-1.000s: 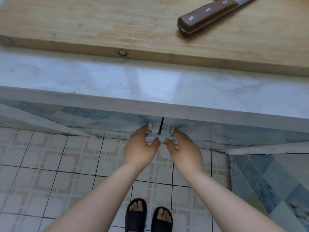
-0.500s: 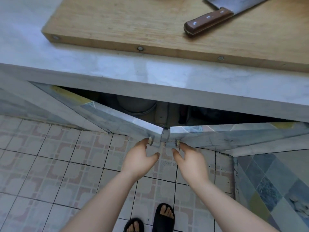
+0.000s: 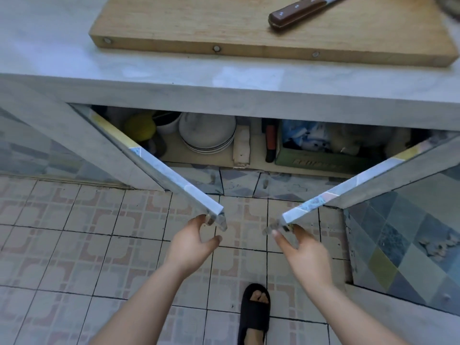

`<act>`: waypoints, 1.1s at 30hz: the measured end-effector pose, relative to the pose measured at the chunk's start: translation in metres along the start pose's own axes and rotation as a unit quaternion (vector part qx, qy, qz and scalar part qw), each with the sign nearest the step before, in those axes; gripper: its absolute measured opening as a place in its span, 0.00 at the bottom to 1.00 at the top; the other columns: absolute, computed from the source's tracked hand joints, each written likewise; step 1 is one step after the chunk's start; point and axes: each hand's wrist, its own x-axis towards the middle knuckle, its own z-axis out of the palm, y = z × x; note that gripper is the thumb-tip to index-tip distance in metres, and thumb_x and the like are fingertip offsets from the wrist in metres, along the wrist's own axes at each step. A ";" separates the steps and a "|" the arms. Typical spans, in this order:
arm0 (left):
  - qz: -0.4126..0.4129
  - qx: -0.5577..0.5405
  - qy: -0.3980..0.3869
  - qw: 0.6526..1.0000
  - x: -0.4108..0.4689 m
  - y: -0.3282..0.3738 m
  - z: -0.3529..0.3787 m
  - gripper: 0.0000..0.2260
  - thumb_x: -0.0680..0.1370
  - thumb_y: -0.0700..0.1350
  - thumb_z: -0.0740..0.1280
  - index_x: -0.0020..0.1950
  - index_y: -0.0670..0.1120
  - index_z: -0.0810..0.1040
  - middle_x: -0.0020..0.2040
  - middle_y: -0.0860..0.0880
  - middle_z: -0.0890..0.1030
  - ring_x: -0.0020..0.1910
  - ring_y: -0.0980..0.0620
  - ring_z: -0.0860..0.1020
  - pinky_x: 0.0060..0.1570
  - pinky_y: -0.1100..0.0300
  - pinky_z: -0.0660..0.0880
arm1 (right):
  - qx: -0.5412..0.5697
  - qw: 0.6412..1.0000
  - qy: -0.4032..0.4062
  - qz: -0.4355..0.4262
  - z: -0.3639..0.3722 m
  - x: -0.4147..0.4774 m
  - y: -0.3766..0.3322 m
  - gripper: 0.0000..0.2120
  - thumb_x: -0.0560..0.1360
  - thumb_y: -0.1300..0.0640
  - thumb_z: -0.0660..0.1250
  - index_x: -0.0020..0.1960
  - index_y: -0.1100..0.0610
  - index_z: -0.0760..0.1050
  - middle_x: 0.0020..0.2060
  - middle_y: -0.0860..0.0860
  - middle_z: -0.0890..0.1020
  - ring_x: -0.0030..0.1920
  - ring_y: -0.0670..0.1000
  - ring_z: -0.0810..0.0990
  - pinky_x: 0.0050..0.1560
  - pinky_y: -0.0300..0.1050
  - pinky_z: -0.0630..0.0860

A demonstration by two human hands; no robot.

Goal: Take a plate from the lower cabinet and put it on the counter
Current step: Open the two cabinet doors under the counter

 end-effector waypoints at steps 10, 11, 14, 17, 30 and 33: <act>-0.050 0.016 0.041 0.998 -0.075 -0.088 -0.045 0.23 0.70 0.56 0.71 0.61 0.48 0.74 0.62 0.48 0.79 0.59 0.46 0.76 0.45 0.58 0.68 | -0.064 0.994 0.057 0.072 -0.014 -0.064 0.071 0.27 0.67 0.28 0.56 0.47 0.49 0.76 0.38 0.53 0.82 0.42 0.60 0.79 0.36 0.46 0.71; -0.067 0.025 0.038 0.997 -0.082 -0.099 -0.053 0.23 0.69 0.56 0.71 0.61 0.48 0.75 0.61 0.48 0.79 0.58 0.45 0.77 0.45 0.57 0.70 | -0.068 0.993 0.051 0.081 -0.017 -0.068 0.078 0.28 0.67 0.27 0.56 0.46 0.50 0.76 0.37 0.52 0.81 0.41 0.59 0.79 0.36 0.46 0.71; -0.095 -0.016 0.027 0.995 -0.097 -0.125 -0.077 0.20 0.69 0.57 0.72 0.55 0.48 0.80 0.54 0.47 0.83 0.52 0.46 0.79 0.49 0.54 0.73 | -0.056 0.994 0.025 0.093 -0.025 -0.078 0.092 0.27 0.67 0.28 0.56 0.44 0.50 0.77 0.40 0.52 0.82 0.38 0.55 0.75 0.33 0.43 0.67; -0.088 -0.085 0.044 0.991 -0.107 -0.136 -0.090 0.11 0.70 0.48 0.73 0.50 0.45 0.81 0.49 0.46 0.83 0.46 0.49 0.78 0.45 0.56 0.71 | -0.012 0.995 0.015 0.099 -0.034 -0.087 0.103 0.23 0.67 0.30 0.60 0.44 0.49 0.77 0.41 0.53 0.82 0.39 0.55 0.75 0.38 0.45 0.69; -0.148 -0.188 0.099 0.966 -0.117 -0.145 -0.077 0.18 0.75 0.48 0.68 0.62 0.42 0.74 0.57 0.46 0.78 0.54 0.48 0.73 0.55 0.52 0.66 | -0.012 0.998 0.002 0.066 -0.047 -0.092 0.126 0.24 0.69 0.33 0.62 0.52 0.50 0.76 0.48 0.54 0.83 0.44 0.55 0.77 0.39 0.46 0.71; -0.161 -0.167 0.119 0.965 -0.116 -0.144 -0.074 0.21 0.74 0.48 0.69 0.64 0.40 0.73 0.62 0.42 0.77 0.59 0.43 0.73 0.55 0.50 0.67 | -0.031 0.997 0.019 0.070 -0.045 -0.093 0.127 0.27 0.70 0.33 0.61 0.56 0.52 0.74 0.51 0.55 0.81 0.46 0.57 0.77 0.40 0.46 0.70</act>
